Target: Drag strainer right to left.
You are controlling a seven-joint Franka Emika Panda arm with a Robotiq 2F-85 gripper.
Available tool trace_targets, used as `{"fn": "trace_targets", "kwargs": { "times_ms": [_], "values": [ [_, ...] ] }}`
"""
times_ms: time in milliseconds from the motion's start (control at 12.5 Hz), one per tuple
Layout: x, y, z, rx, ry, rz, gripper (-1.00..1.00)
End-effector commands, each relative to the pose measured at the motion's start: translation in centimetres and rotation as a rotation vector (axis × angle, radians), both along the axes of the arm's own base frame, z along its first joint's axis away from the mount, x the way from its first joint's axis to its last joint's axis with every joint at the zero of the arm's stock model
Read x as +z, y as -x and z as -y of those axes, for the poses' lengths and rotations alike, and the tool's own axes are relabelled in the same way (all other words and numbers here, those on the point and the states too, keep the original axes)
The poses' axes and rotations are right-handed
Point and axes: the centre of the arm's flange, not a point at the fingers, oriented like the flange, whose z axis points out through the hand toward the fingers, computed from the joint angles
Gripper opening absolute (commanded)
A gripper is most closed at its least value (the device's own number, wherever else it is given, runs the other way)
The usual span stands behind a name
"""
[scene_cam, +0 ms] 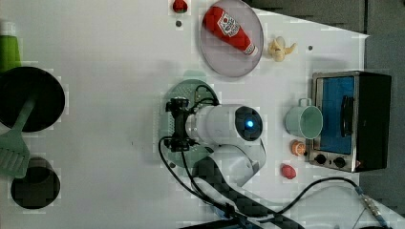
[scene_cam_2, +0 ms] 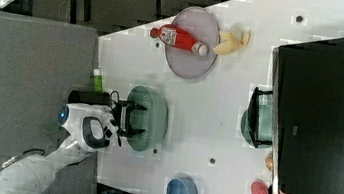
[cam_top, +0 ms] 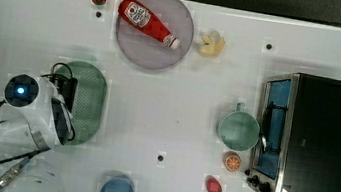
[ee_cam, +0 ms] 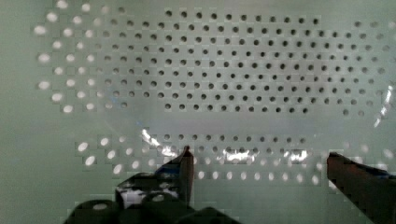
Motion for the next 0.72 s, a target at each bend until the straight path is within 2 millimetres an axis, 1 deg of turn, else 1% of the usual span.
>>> {"fn": "trace_targets", "kwargs": {
  "times_ms": [80,400,560,720],
  "values": [
    [1.5,1.2,-5.1,0.011,-0.040,0.017,1.00],
    [1.1,1.4,-6.6,0.026,-0.046,0.016,1.00],
    [1.3,1.4,-7.5,0.027,-0.058,0.021,1.00],
    [1.5,1.2,-7.6,0.024,-0.063,0.027,1.00]
  ]
}}
